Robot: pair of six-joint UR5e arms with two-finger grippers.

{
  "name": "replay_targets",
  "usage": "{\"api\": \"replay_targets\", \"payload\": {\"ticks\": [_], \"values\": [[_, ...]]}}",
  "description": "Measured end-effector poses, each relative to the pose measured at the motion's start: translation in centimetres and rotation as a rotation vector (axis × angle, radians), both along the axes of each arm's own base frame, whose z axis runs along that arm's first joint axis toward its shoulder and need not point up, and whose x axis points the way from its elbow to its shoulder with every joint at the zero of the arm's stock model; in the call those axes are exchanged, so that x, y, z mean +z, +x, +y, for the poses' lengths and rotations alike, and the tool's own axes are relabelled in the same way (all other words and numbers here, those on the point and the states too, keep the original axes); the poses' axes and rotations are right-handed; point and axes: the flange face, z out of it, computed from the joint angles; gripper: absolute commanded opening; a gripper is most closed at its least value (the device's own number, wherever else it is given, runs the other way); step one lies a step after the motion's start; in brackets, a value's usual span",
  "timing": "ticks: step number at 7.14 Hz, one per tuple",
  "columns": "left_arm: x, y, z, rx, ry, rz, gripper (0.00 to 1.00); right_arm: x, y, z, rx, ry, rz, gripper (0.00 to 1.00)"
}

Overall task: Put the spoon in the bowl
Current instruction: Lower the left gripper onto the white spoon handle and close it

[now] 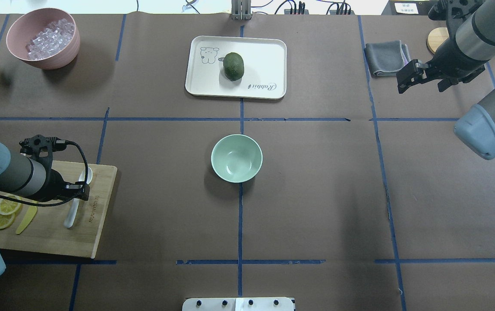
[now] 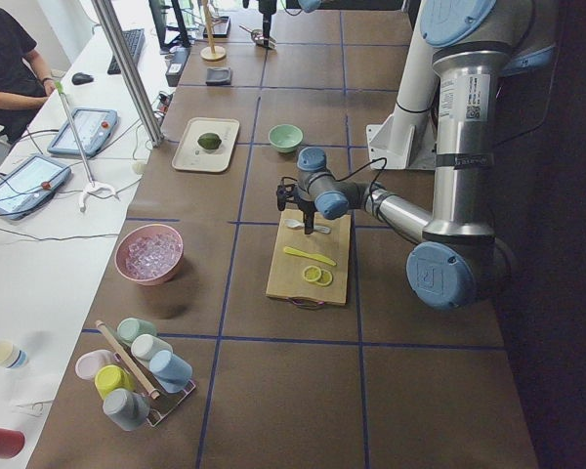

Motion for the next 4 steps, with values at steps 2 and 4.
{"api": "replay_targets", "payload": {"ticks": [2, 4], "values": [[0.03, -0.03, 0.01, -0.001, 0.0, -0.001, 0.15, 0.09, -0.02, 0.05, -0.001, -0.001, 0.001, 1.0], [-0.06, -0.06, 0.03, -0.003, -0.001, 0.0, 0.03, 0.12, -0.03, 0.09, -0.001, 0.0, 0.001, 1.0]]}}
